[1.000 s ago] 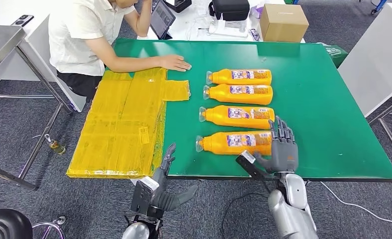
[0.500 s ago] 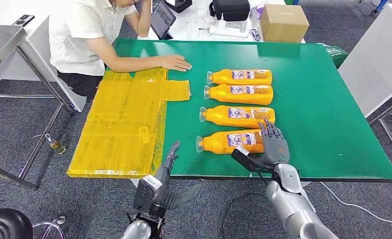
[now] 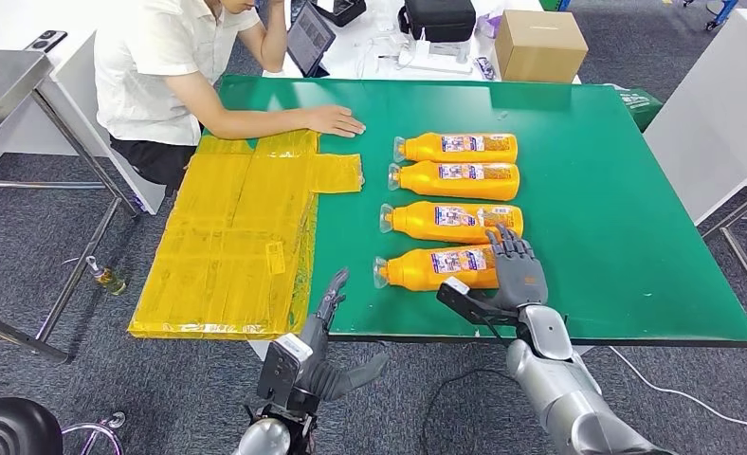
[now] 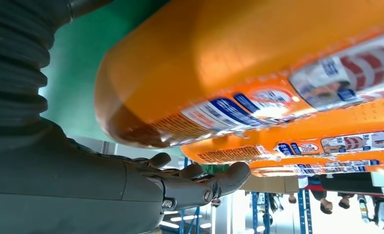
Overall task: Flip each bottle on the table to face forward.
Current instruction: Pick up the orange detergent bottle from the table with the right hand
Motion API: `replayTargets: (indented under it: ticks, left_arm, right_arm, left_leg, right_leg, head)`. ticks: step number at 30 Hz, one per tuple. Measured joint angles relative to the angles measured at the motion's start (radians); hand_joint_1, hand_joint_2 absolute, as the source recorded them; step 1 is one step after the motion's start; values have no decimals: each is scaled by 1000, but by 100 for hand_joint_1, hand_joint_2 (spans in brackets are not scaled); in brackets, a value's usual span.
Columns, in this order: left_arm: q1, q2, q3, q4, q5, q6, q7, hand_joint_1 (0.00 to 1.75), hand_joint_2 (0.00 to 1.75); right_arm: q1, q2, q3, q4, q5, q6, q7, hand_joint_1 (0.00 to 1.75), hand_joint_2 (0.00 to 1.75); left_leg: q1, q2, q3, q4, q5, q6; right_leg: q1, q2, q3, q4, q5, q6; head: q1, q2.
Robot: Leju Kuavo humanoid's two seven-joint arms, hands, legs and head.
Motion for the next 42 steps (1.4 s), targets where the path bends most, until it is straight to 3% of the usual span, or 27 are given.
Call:
replayTargets:
  ticks: [2,3,13,26,31,37,42]
  left_arm:
    - [-2,0,0,0,0,-2,0,0,175]
    - [-2,0,0,0,1,-3,0,0,175]
    - [-4,0,-5,0,2,-13,2,0,175]
    - [6,2,-8,-14,-10,-23,24,0,175]
    - [14,2,-1,-20,26,8,35,0,175]
    - [32,2,24,-27,142,108,18,0,175]
    - [44,2,48,-36,181,156,-5,0,175]
  right_arm:
    - [-1,-2,12,3,8,-2,4,166,175]
    - [-1,-2,19,5,9,2,5,175,175]
    - [-28,-29,70,14,-119,147,-55,174,175]
    - [47,-43,89,-36,-325,171,-162,173,175]
    - [116,-33,88,-137,-494,214,-242,172,175]
    - [254,-7,122,-352,-639,197,-258,171,175]
    - [341,8,146,-482,-674,176,-254,171,175]
  left_leg:
    - [0,0,0,0,0,0]
    - [0,0,0,0,0,0]
    - [0,0,2,0,0,0]
    - [0,0,7,0,-1,0]
    - [0,0,9,0,-3,-1]
    - [1,0,7,0,-3,-2]
    - [1,-1,3,0,-2,-2]
  right_leg:
    - [0,0,0,0,0,0]
    - [0,0,0,0,0,0]
    - [0,0,1,0,0,0]
    - [0,0,7,-1,-1,0]
    - [0,1,8,-1,-1,0]
    - [1,1,7,0,-1,0]
    - [0,1,4,0,-1,0]
  head:
    - [0,0]
    - [0,0]
    - [0,0]
    - [0,0]
    - [0,0]
    - [0,0]
    - [0,0]
